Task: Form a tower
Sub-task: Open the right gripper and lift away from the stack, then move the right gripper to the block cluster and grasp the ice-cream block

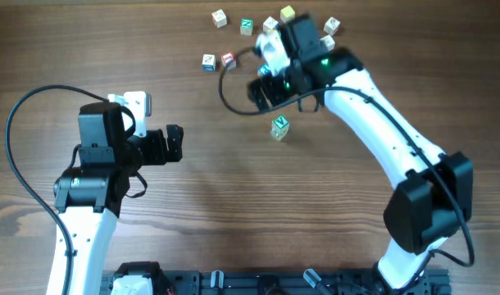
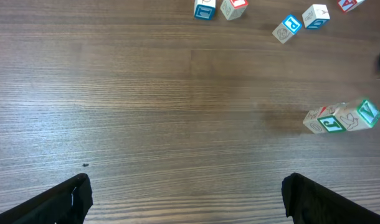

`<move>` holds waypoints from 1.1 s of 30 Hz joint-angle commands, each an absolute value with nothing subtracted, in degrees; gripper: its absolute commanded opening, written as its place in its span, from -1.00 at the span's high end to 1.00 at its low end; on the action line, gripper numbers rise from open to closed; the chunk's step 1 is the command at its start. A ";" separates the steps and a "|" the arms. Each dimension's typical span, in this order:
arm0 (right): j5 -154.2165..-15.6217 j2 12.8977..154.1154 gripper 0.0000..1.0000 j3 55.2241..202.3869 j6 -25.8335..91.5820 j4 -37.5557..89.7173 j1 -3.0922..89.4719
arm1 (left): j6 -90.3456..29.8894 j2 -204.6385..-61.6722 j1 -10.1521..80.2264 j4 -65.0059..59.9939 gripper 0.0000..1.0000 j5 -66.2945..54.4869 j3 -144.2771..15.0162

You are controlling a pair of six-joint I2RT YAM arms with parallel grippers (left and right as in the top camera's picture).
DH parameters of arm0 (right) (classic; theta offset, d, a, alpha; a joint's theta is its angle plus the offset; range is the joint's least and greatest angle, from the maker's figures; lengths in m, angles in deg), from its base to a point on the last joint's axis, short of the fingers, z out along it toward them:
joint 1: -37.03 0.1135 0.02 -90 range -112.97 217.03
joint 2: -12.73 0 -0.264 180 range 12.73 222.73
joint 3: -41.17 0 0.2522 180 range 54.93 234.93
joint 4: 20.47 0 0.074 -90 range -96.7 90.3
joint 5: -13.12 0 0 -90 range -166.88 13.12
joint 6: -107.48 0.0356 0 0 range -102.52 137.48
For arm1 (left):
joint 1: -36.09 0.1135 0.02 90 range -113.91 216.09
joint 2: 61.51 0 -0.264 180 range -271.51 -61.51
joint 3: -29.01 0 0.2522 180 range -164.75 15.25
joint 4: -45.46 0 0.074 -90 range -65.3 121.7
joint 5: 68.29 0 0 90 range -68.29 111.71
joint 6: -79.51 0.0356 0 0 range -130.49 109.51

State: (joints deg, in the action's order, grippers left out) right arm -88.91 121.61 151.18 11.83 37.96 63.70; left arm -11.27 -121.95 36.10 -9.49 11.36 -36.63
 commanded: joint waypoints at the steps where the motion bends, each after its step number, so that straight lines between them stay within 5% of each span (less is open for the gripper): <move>1: -85.00 119.54 -0.99 160.88 19.04 38.33 63.66 | -10.96 -121.95 36.10 -9.49 -1.00 11.73 -36.35; 6: -78.09 120.61 -0.99 163.35 22.71 36.74 60.66 | -10.96 -121.95 36.10 -9.49 -1.00 11.73 -36.35; 18: -76.76 149.96 -0.95 163.35 29.51 18.07 54.35 | -10.96 -121.95 36.10 -9.49 -1.00 11.73 -36.35; 23: -76.69 151.32 -0.23 163.13 31.15 20.10 54.35 | -10.96 -121.95 36.10 -9.49 -1.00 11.73 -36.35; 27: -76.82 150.53 0.66 163.22 31.17 23.86 54.35 | -10.96 -121.95 36.10 -9.49 -1.00 11.73 -36.35; 33: -76.80 136.06 0.68 163.48 30.91 30.42 54.41 | -10.96 -121.95 36.10 -9.49 -1.00 11.73 -36.35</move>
